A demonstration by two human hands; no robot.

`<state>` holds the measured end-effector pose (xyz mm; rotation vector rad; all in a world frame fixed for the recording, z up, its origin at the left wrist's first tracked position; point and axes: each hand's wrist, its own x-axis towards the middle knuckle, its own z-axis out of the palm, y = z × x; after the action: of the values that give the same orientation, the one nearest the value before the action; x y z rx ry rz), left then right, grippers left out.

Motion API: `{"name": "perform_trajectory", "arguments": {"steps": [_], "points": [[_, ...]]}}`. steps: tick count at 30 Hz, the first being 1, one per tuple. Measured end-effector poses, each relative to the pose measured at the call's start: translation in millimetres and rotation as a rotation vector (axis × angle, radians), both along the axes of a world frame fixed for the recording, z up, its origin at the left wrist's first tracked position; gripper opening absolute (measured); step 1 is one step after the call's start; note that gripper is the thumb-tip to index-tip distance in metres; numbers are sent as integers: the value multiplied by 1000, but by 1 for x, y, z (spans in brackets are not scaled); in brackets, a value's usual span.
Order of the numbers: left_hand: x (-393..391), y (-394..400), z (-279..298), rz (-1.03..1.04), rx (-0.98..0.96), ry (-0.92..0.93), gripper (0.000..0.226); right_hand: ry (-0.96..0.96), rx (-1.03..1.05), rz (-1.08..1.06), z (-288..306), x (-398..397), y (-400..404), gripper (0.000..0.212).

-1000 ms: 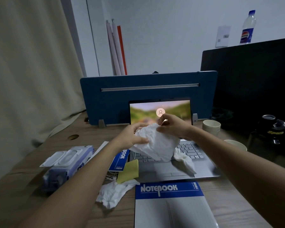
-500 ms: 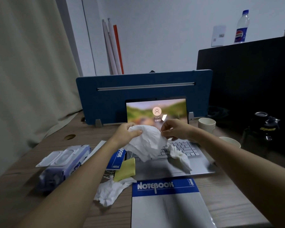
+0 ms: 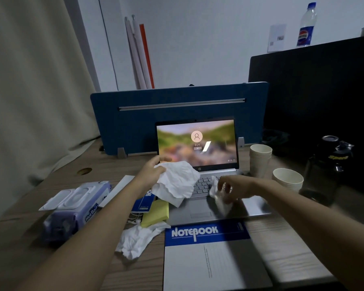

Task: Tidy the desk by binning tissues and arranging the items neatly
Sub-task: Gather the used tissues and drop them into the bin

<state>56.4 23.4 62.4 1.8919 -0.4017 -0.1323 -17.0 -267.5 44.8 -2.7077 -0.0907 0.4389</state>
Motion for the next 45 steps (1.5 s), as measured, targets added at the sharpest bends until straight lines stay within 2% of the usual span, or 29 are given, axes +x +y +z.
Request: {"name": "perform_trajectory", "arguments": {"steps": [7,11,15,17,23,27,32,38,41,45], "points": [[4,3,-9,69,-91,108,33,-79,-83,14,-3,4,11,14],[6,7,-13,83,-148,190,29,-210,31,7,2,7,16,4],[9,6,-20,83,-193,246,22,-340,413,-21,18,12,32,14],[8,5,-22,70,-245,275,19,-374,517,2,27,14,46,17],[-4,7,-13,-76,-325,377,43,-445,576,43,36,26,85,11],[-10,19,-8,-141,-293,339,37,-445,607,48,33,31,103,7],[-7,37,-10,-77,-186,219,33,-388,664,76,29,30,116,18],[-4,68,-9,61,-201,172,27,-293,568,151,25,22,128,6],[-5,83,-7,137,-222,167,25,-205,383,251,15,15,141,4],[-7,100,-5,206,-252,155,26,-109,165,419,-1,4,169,14]]}}
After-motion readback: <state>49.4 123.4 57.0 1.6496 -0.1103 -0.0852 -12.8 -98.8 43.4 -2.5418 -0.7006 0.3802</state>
